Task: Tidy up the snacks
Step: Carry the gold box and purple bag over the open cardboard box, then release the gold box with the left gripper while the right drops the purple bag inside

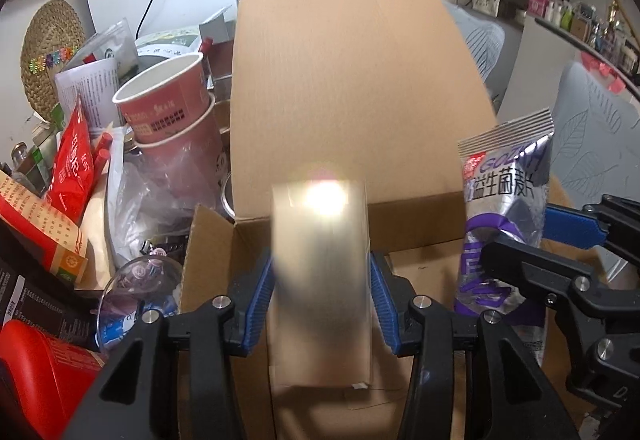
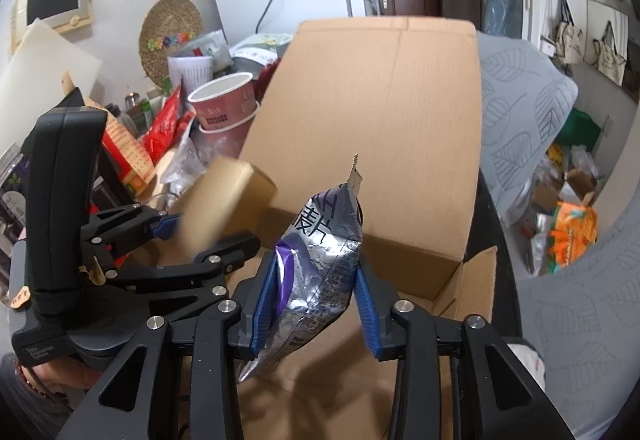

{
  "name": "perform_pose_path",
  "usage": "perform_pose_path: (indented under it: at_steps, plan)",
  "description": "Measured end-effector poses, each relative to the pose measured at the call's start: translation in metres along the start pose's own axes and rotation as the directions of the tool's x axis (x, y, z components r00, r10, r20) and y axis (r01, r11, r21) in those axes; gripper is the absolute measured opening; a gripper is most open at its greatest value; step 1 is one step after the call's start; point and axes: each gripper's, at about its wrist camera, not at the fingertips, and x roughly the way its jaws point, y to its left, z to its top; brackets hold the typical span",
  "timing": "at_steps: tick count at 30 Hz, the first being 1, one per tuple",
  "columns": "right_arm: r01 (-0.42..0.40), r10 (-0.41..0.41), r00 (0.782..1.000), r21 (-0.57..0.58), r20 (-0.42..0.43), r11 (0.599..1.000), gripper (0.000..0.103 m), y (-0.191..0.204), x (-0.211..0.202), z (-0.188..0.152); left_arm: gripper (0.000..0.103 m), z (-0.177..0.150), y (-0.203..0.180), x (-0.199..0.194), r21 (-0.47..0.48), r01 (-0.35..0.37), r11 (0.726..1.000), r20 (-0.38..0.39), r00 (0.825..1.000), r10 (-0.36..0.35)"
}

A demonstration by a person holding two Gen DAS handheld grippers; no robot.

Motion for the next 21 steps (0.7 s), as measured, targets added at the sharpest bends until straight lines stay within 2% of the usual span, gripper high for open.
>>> perform_pose_path:
  at_steps: [5,7,9,12,21]
  plan:
    - [0.031,-0.030,0.998,0.012,-0.049,0.999,0.038,-0.005,0.009,-0.001,0.046,-0.001,0.000,0.005,-0.003,-0.039,0.999,-0.020,0.999,0.039]
    - [0.038,-0.036,0.998,0.018,-0.056,0.999,0.042,-0.007,0.011,-0.001,0.046,-0.003,-0.001,0.004,-0.006,-0.040,0.999,-0.029,0.999,0.040]
    - [0.051,-0.050,0.998,0.023,-0.048,0.998,0.042,-0.009,0.009,-0.001,0.046,-0.004,-0.001,0.000,-0.011,-0.042,0.999,-0.024,0.999,0.041]
    - [0.084,-0.083,0.996,0.016,-0.038,0.996,0.051,-0.008,0.003,0.000,0.046,-0.005,0.001,-0.007,-0.020,-0.033,0.999,-0.015,0.999,0.032]
    - [0.101,-0.101,0.995,-0.011,0.013,0.995,0.051,0.006,-0.024,0.003,0.046,0.000,0.002,-0.044,-0.022,-0.024,0.999,0.062,0.998,0.026]
